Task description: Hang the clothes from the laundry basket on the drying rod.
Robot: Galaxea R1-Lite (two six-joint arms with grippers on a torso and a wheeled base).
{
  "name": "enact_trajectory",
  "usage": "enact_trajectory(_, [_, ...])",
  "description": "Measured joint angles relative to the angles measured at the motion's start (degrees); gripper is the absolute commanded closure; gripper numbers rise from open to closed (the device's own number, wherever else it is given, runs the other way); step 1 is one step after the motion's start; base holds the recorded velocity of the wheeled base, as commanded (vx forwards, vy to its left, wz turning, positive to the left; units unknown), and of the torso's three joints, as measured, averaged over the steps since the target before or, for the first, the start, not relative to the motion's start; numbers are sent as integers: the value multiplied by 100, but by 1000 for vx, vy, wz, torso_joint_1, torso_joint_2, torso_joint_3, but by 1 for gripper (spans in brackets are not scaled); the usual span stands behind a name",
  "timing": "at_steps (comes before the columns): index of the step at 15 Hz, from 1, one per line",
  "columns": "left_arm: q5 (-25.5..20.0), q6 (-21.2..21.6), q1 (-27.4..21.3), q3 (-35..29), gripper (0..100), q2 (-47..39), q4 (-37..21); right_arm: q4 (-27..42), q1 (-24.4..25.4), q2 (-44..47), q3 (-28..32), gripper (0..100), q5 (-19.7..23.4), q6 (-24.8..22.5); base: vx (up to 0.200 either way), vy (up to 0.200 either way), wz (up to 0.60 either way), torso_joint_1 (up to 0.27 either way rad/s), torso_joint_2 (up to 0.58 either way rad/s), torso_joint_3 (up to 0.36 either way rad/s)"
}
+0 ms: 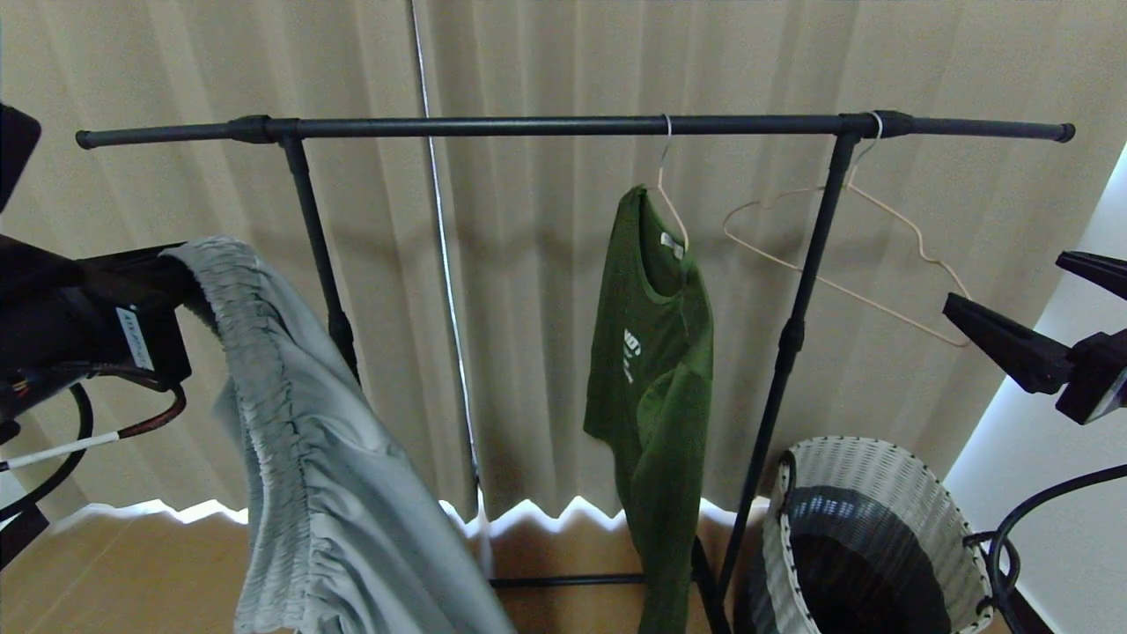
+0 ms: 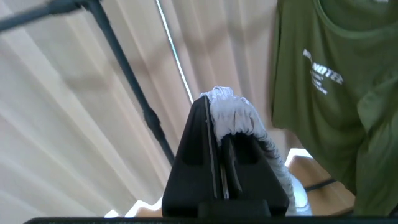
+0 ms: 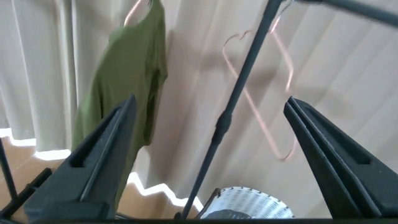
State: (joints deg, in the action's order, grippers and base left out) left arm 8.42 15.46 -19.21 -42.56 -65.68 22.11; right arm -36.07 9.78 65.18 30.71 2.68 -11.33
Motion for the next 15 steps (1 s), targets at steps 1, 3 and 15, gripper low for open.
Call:
enact_trajectory(1, [-2, 0, 9, 9, 100, 17, 0, 9, 0, 11, 0, 0, 2, 0, 0, 0, 0, 203, -486, -281])
enact_trajectory(3, [0, -2, 11, 17, 100, 28, 0, 20, -2, 22, 7, 0, -4, -17, 0, 0, 0, 215, -493, -283])
enact_trajectory(15, [0, 528, 268, 297, 100, 330, 30, 4122, -686, -24, 1694, 0, -44, -222, 0, 0, 0, 62, -140, -77])
